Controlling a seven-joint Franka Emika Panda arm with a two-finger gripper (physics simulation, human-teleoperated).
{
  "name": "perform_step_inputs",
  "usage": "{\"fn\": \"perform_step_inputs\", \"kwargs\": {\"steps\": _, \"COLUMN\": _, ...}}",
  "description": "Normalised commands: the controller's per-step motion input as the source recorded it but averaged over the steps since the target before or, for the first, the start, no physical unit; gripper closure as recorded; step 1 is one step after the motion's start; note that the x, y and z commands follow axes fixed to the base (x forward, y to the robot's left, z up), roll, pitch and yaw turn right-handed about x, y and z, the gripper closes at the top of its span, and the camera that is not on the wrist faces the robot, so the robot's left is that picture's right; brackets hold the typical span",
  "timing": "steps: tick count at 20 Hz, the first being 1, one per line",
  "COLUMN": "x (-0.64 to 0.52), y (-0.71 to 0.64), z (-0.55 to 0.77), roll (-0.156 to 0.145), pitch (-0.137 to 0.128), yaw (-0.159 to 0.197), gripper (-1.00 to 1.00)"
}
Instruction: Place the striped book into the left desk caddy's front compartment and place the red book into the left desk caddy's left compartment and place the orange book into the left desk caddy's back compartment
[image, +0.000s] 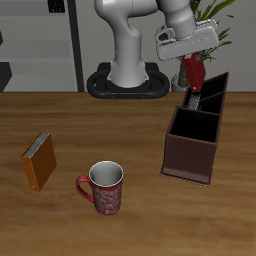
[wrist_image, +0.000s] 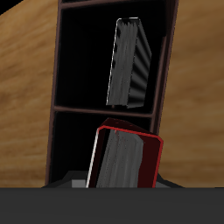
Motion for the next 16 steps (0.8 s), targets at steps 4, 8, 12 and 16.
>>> {"fn": "perform_step_inputs", "kwargs": {"steps": 4, "x": 0.1, "y": 0.27, "z": -0.09, "roll": 0.044, "pitch": 0.039, "yaw": 0.005, "gripper": 1.0}}
{"fn": "perform_step_inputs", "kwargs": {"steps": 8, "x": 0.06, "y": 0.21, "z": -0.21, "roll": 0.045, "pitch": 0.077, "yaw": 0.014, "gripper": 1.0}}
{"fn": "perform_step_inputs", "kwargs": {"steps": 12, "x": 0.04, "y": 0.18, "z": -0.18, "roll": 0.028, "pitch": 0.044, "yaw": 0.04, "gripper": 1.0}}
{"fn": "perform_step_inputs", "kwargs": {"steps": 16, "x": 0.09, "y": 0.08, "z": -0.1, "roll": 0.012, "pitch": 0.031, "yaw": 0.029, "gripper": 1.0}}
